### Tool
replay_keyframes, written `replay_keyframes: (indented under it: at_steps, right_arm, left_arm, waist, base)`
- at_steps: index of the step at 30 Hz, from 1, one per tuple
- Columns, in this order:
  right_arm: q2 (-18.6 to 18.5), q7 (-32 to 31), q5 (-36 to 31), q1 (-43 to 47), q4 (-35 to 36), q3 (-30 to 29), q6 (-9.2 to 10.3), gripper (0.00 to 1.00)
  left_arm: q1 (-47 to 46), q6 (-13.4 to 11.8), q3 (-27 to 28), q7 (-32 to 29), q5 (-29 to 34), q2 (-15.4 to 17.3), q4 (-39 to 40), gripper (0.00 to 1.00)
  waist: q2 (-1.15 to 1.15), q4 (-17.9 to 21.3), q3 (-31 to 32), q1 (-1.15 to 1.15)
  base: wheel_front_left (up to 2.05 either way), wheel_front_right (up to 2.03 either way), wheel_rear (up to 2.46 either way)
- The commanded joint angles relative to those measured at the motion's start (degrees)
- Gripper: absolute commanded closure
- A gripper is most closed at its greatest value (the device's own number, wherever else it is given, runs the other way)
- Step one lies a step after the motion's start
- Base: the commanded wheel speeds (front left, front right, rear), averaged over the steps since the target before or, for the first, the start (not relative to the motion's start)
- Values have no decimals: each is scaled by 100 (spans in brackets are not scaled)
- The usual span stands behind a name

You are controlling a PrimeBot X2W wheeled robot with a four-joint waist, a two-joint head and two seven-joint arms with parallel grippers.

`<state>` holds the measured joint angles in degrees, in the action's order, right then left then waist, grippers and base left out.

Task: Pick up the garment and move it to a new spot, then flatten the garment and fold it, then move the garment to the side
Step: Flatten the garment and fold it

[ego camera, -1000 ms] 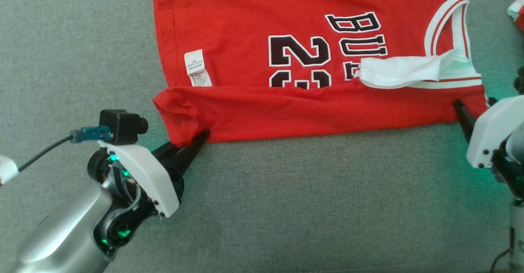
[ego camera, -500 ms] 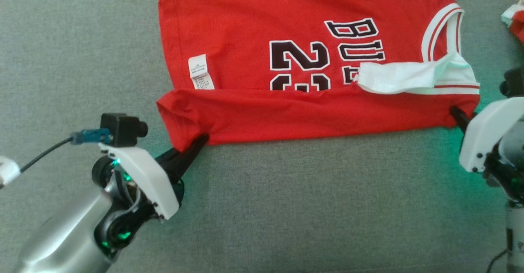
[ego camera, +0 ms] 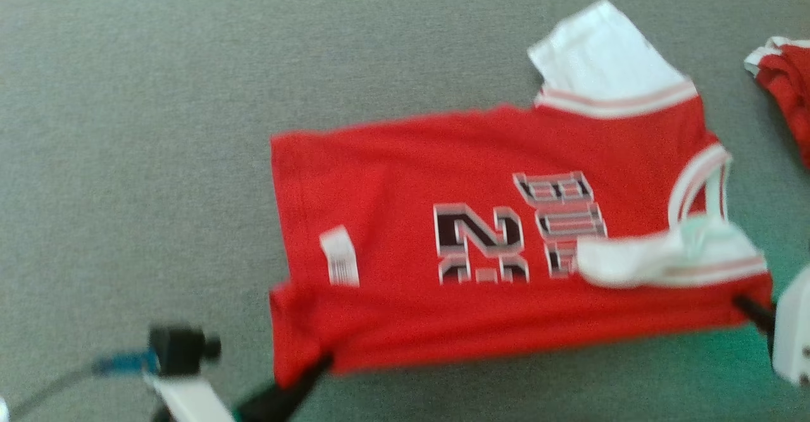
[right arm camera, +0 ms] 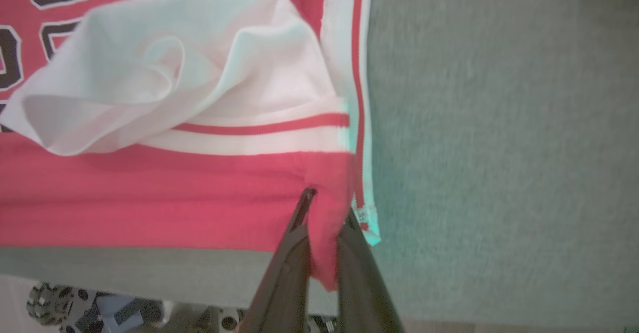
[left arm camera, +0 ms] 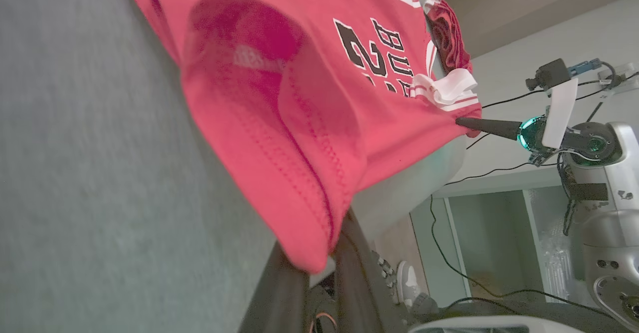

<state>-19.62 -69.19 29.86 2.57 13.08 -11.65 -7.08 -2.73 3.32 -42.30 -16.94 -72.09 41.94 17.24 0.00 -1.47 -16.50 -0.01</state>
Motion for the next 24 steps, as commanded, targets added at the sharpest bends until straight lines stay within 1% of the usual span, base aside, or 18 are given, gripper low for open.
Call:
replay_keyframes:
  at_steps: [1,2,3,4,5,6,7,8,11,13,16,17,19,20,21,24]
  right_arm:
    - [-260,-70,24,55,268,-17,-41,100]
    - [-301,-120,33,193,323,-11,-41,81]
    - [-336,-136,27,302,367,17,-41,57]
    - [-359,-115,-1,392,399,37,-41,0]
    - [-371,-77,-40,454,421,61,-41,0]
    - [-370,-18,-69,492,445,79,-41,0]
    - [-364,53,-95,508,479,85,-41,0]
    - [-371,113,-105,514,529,88,-41,0]
    - [-476,259,-80,480,823,-23,-41,0]
    - [-469,357,-1,280,1116,-186,-41,0]
    - [-494,584,-132,-360,1357,-254,-41,0]
    - [-433,753,-400,-959,1305,-243,-41,0]
    - [-319,843,-660,-1605,1086,-65,-41,0]
    - [-275,873,-818,-1920,919,54,-41,0]
    - [-275,873,-818,-1920,919,54,-41,0]
    - [-209,970,-1320,-2770,234,422,-41,0]
  left_arm:
    - [-18,-58,190,102,45,236,177,100]
    - [125,-109,138,171,58,200,209,100]
    - [233,-159,102,246,72,149,199,100]
    - [299,-211,72,313,116,96,156,100]
    - [334,-268,41,362,190,57,95,86]
    - [351,-311,4,390,262,23,33,65]
    - [364,-353,-15,424,317,-9,-29,53]
    - [372,-398,-12,472,367,-33,-88,0]
    - [392,-501,41,570,494,33,-172,0]
    - [400,-611,198,693,596,209,-172,0]
    - [242,-860,537,892,795,452,-136,0]
    - [-85,-1033,749,960,1014,535,-146,0]
    - [-569,-1157,860,953,1264,470,-198,0]
    - [-825,-1161,849,895,1330,364,-235,0]
    - [-825,-1161,849,895,1330,364,-235,0]
    - [-1647,-1027,700,704,1451,-135,-519,0]
  waist:
    - [0,-29,8,1]
    - [0,-56,16,1]
    - [0,-73,13,1]
    - [0,-96,10,1]
    - [0,-108,4,1]
    - [0,-120,1,1]
    - [0,-129,0,1]
    - [0,-137,-2,1]
    - [0,-158,-25,1]
    - [0,-141,-85,1]
    - [0,-155,-278,1]
    - [0,-212,-484,1]
    - [0,-304,-734,1]
    - [0,-360,-853,1]
    - [0,-360,-853,1]
    - [0,-580,-1145,1]
  base:
    - [0,0,0]
    - [0,0,0]
    - [0,0,0]
    - [0,0,0]
    - [0,0,0]
    - [0,0,0]
    - [0,0,0]
    - [0,0,0]
    - [0,0,0]
    - [0,0,0]
    - [0,0,0]
    - [0,0,0]
    - [0,0,0]
    - [0,0,0]
    - [0,0,0]
    - [0,0,0]
